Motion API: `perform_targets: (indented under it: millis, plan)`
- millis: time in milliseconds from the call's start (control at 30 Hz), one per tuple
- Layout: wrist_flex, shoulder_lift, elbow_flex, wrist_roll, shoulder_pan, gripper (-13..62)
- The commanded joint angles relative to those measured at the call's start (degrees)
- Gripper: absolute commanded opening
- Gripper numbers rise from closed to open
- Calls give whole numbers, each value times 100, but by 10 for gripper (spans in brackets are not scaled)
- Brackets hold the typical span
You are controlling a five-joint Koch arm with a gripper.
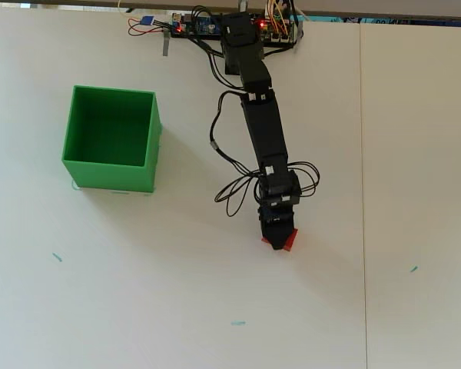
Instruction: Grasp a red block and put it in the green bin.
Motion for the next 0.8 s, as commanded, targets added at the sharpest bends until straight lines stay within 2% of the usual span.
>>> perform_targets:
  millis: [0, 167, 333, 500, 600, 767]
  plan:
    - [35, 9, -229, -26, -9, 349]
    - [35, -123, -229, -26, 44, 344]
    - [44, -211, -229, 44, 141, 290]
    - [642, -220, -211, 826, 193, 150]
    - [817, -220, -211, 1107, 237, 35]
    - [967, -211, -202, 1274, 255, 36]
